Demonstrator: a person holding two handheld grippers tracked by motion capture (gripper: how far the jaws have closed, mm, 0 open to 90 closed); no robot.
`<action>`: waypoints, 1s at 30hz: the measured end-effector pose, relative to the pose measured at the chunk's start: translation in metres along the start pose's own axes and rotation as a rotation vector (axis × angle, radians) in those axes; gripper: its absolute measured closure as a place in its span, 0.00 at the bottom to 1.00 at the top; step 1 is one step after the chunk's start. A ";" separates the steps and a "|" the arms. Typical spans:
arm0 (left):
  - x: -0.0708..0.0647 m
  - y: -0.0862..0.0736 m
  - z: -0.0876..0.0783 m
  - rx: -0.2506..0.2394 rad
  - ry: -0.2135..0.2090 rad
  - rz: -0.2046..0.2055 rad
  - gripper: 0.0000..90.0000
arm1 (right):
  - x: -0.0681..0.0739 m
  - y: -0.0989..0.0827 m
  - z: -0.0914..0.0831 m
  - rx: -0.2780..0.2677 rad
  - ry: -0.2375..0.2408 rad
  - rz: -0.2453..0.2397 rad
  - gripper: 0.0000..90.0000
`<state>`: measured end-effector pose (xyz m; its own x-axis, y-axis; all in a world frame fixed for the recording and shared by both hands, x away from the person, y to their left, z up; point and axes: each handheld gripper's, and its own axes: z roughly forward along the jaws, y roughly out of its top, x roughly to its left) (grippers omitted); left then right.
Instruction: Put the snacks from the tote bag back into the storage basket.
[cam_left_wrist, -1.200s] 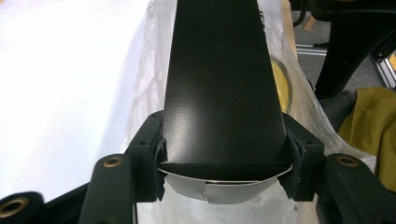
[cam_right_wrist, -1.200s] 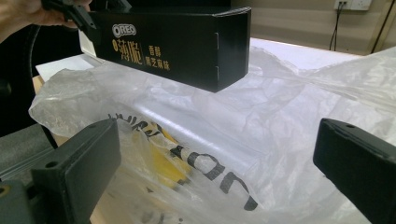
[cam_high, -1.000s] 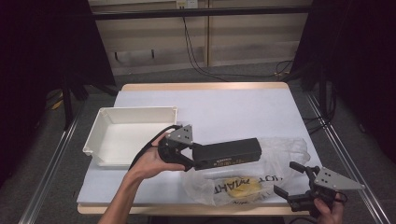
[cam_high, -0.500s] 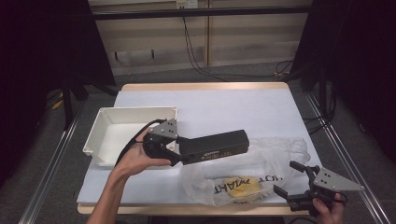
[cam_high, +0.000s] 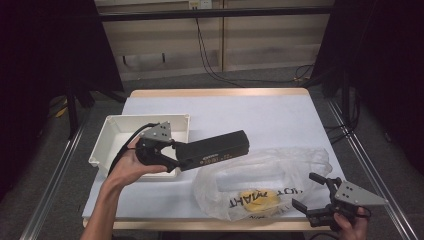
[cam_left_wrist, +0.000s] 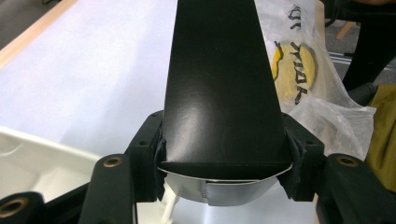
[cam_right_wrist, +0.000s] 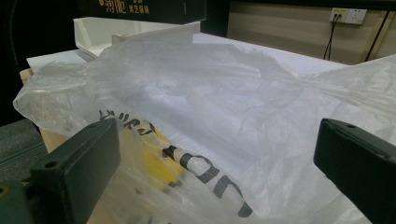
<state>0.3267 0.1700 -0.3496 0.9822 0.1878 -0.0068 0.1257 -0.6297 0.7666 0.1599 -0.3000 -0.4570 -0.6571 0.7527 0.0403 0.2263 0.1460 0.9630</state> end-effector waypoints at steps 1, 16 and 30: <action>0.001 -0.001 -0.002 -0.005 0.001 -0.001 0.48 | 0.000 0.000 0.000 -0.004 -0.002 -0.002 0.00; 0.023 -0.019 -0.044 -0.016 0.074 -0.059 0.48 | -0.001 -0.001 0.002 -0.008 -0.002 -0.003 0.00; 0.044 -0.032 -0.076 -0.007 0.127 -0.095 0.48 | -0.001 -0.001 0.002 -0.001 0.002 -0.005 0.00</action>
<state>0.3552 0.2557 -0.3252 0.9402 0.3407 0.0013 0.2162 -0.5994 0.7707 0.1620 -0.2996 -0.4587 -0.6594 0.7510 0.0356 0.2223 0.1495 0.9635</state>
